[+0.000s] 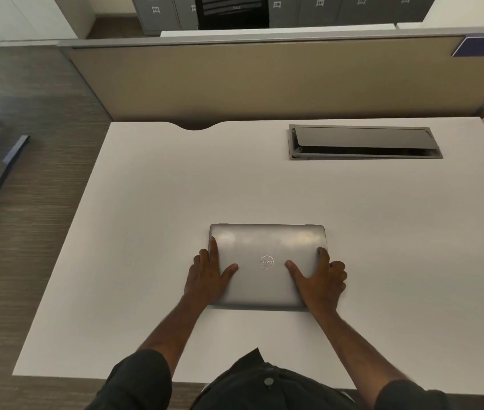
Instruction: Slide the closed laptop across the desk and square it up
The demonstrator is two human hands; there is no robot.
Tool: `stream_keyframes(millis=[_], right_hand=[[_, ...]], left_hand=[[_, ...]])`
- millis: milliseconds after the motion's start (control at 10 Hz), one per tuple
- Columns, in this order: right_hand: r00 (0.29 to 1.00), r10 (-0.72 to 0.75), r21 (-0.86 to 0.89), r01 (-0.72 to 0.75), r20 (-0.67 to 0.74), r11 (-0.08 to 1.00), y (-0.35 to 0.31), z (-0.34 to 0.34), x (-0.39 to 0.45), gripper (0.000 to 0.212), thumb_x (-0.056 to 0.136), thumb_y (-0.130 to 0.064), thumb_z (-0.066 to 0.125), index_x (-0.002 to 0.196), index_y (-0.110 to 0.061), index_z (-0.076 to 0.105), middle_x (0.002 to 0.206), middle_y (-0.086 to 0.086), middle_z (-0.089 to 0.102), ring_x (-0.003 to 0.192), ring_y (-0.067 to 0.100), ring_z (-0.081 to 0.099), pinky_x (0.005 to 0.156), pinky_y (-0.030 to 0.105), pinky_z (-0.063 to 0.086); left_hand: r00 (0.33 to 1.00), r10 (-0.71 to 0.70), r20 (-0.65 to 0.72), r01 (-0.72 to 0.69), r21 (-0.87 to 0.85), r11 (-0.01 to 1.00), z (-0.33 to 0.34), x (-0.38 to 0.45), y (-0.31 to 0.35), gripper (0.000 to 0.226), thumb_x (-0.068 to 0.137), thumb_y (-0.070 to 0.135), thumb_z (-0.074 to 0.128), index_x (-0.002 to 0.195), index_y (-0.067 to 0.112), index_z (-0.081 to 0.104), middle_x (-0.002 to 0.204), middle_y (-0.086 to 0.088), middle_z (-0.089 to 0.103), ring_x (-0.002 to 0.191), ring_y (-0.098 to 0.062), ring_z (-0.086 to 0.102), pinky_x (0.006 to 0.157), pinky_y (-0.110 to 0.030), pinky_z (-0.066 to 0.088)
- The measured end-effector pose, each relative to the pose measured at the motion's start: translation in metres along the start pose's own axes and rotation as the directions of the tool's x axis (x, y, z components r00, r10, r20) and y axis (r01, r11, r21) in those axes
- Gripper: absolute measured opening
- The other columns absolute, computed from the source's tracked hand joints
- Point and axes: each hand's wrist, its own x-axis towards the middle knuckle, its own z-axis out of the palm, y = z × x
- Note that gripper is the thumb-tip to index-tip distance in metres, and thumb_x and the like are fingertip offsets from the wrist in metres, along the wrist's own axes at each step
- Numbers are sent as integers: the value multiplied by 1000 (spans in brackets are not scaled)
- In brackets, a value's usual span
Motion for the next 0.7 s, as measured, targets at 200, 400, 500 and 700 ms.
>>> stream_keyframes(millis=[200, 400, 500, 700], right_hand=[[996, -89, -68, 89, -7, 994, 0, -4, -2, 96, 73, -79, 63, 148, -24, 37, 148, 17, 37, 134, 40, 38, 104, 54, 36], [924, -367, -189, 381, 105, 905, 8, -6, 2, 89, 95, -65, 37, 159, -6, 19, 168, 21, 8, 155, 38, 10, 124, 51, 17], [895, -425, -189, 444, 135, 876, 7, -9, 1, 81, 100, -57, 23, 157, 0, 20, 167, 21, 9, 155, 38, 12, 124, 51, 21], [859, -485, -130, 506, 164, 853, 4, -3, 5, 77, 102, -50, 7, 157, 2, 21, 167, 18, 12, 156, 33, 13, 126, 45, 17]], left_hand=[[987, -2, -158, 13, 71, 997, 0, -8, 2, 96, 86, 80, 28, 159, 19, 12, 155, -17, 33, 132, -38, 41, 105, -47, 40], [991, 58, -123, -49, 74, 996, 4, -8, 8, 93, 90, 76, 22, 160, 18, 1, 168, -11, -9, 156, -32, -3, 125, -51, 6], [989, 99, -110, -93, 56, 994, 2, -7, 12, 88, 94, 68, 18, 159, 11, 2, 168, -11, -9, 156, -30, -4, 127, -48, 6], [983, 136, -121, -133, 33, 991, 3, -1, 20, 73, 103, 49, 19, 158, 4, 2, 168, -12, -5, 156, -25, -3, 127, -40, -1]])
